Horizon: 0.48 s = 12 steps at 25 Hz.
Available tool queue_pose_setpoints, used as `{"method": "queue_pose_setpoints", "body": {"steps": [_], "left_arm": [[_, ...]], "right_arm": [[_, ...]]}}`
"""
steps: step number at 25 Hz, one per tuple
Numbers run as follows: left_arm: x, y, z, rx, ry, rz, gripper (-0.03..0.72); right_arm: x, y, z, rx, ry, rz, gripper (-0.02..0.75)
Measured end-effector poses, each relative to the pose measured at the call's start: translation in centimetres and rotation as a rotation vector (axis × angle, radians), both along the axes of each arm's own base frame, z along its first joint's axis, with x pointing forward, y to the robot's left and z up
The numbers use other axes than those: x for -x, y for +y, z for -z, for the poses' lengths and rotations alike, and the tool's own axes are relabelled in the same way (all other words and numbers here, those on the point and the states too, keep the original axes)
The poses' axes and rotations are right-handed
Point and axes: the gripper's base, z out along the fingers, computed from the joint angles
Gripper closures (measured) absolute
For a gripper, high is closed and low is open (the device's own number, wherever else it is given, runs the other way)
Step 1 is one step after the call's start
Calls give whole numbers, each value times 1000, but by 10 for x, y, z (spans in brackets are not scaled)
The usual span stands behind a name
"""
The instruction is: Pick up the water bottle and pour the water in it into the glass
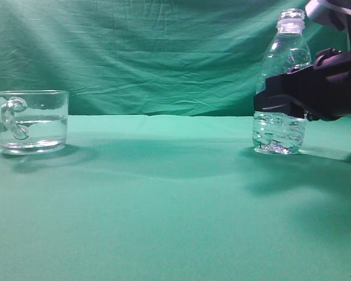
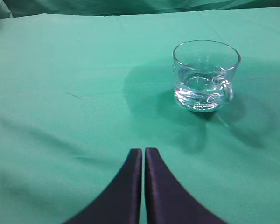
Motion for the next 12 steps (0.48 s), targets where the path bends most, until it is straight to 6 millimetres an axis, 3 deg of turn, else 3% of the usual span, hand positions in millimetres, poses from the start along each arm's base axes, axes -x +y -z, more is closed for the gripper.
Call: {"method": "queue_pose_setpoints", "body": {"steps": [6,12], "left_arm": [[0,0,0,0,0,0,688],[0,0,0,0,0,0,688]], "right_arm": [[0,0,0,3,-5,-1,512],[2,-1,2,20,18,0,215]]}}
